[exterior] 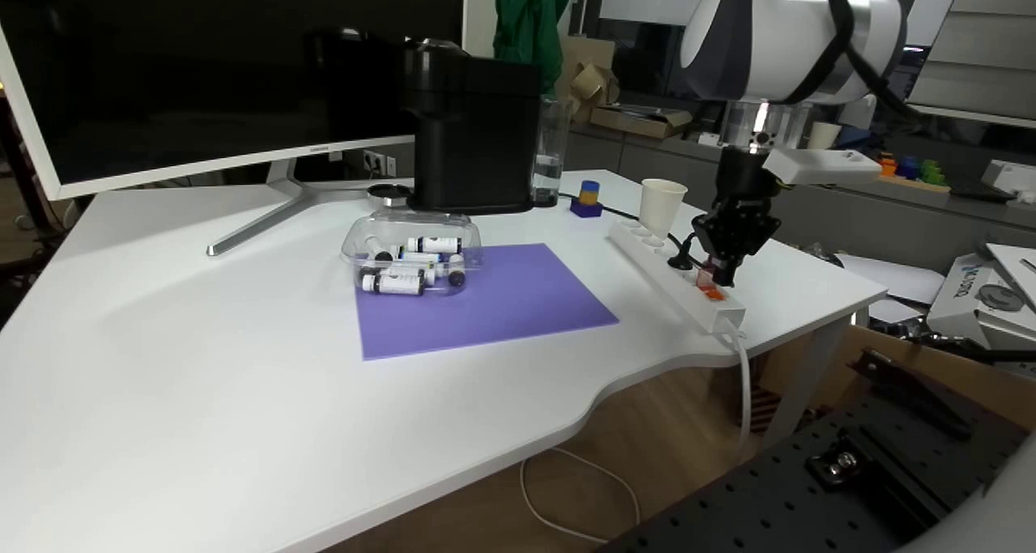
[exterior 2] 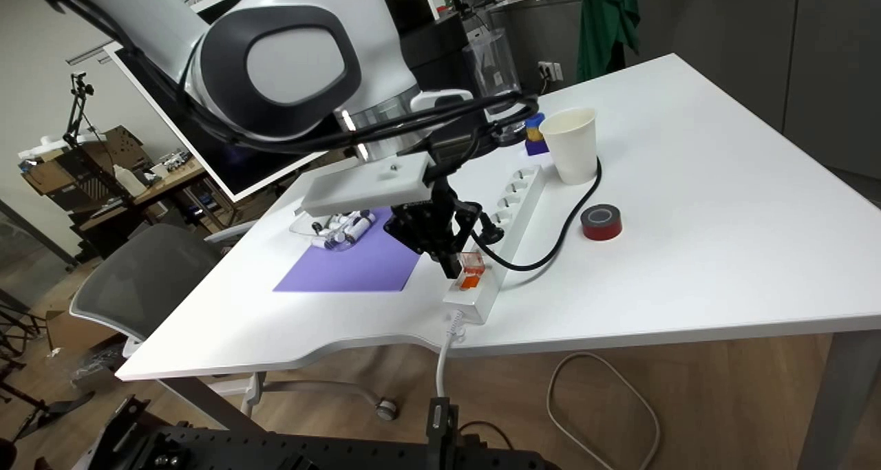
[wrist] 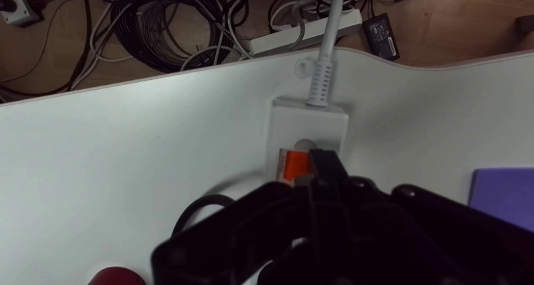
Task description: Turn on the white extension cable
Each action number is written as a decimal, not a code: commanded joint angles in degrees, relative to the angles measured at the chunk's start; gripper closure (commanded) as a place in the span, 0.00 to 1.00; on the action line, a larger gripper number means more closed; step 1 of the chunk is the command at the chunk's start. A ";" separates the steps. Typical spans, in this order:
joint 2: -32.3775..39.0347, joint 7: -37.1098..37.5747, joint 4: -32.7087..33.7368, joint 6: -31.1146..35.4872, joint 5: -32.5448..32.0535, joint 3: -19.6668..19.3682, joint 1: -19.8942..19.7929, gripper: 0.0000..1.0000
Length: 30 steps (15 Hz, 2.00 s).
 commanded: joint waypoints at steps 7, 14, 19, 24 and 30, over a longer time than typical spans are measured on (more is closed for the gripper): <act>7.49 1.31 7.43 0.30 -0.55 0.71 -0.99 1.00; 6.98 1.16 6.10 0.98 -1.30 1.04 -0.77 1.00; 4.40 1.83 2.18 4.45 -2.75 0.03 0.18 1.00; 2.77 3.98 -2.26 10.24 -5.53 -1.79 1.68 1.00; 3.55 4.44 -1.52 11.91 -4.78 -1.20 0.58 1.00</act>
